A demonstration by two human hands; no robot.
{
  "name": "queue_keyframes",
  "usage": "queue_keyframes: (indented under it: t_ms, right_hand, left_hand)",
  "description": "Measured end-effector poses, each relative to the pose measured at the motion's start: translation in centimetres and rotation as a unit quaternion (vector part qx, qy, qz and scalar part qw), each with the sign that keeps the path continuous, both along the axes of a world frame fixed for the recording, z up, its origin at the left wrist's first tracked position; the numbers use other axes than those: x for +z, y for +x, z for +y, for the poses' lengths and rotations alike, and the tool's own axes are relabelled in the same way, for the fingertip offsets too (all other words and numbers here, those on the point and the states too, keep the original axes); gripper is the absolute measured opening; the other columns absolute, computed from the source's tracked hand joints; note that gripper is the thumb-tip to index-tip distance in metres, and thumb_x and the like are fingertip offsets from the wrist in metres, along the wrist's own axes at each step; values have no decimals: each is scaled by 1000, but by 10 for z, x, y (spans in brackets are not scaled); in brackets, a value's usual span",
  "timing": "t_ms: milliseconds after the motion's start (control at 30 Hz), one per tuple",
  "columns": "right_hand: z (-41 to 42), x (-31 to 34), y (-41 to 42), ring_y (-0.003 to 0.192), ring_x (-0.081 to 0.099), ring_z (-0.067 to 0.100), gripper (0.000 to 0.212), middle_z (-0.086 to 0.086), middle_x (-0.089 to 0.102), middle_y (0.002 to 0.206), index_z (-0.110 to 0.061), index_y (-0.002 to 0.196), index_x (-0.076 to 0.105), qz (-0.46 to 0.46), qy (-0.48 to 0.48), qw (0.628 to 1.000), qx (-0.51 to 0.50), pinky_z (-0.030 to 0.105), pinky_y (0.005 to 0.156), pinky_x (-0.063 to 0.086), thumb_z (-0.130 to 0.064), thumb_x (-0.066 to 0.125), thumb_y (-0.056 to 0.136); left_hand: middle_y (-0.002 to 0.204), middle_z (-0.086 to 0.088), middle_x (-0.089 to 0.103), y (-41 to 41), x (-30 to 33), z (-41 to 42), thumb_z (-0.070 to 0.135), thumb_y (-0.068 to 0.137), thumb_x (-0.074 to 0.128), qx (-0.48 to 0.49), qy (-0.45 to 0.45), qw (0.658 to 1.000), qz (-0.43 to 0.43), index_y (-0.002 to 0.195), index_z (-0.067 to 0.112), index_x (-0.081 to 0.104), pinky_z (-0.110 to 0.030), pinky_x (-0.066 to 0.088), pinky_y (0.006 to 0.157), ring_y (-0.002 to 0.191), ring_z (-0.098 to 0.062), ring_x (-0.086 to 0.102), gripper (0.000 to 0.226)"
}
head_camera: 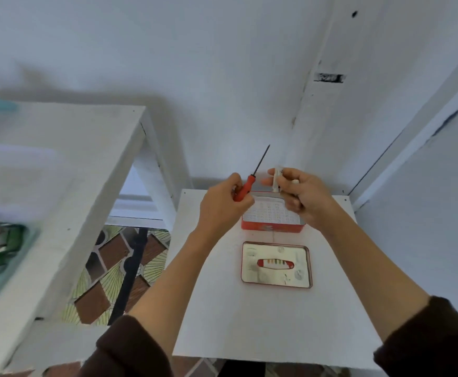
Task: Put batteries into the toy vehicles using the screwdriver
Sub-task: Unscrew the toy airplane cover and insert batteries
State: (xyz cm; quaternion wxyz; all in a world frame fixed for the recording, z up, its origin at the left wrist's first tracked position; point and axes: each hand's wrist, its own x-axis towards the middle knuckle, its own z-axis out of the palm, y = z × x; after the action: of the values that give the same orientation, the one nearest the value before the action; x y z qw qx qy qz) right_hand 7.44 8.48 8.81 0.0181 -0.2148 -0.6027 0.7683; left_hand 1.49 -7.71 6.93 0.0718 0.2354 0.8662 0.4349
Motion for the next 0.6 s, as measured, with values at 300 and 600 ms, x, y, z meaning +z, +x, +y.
queue_keyframes:
  t_ms: [300, 600]
  right_hand:
    - [-82, 61, 74, 38, 24, 7, 19, 11, 70, 96, -10, 101, 64, 58, 66, 995, -40, 16, 36, 27, -10, 46, 95]
    - [-167, 124, 57, 40, 24, 7, 18, 10, 70, 95, -10, 102, 63, 118, 186, 975, -40, 17, 37, 24, -11, 47, 95]
  left_hand:
    - [58, 8, 40, 58, 62, -61, 19, 87, 64, -55, 75, 994, 56, 72, 20, 39, -17, 32, 54, 52, -7, 35, 30]
    - [59, 8, 40, 24, 122, -139, 18, 86, 65, -78, 126, 982, 121, 74, 17, 42, -17, 32, 54, 52, -9, 36, 26]
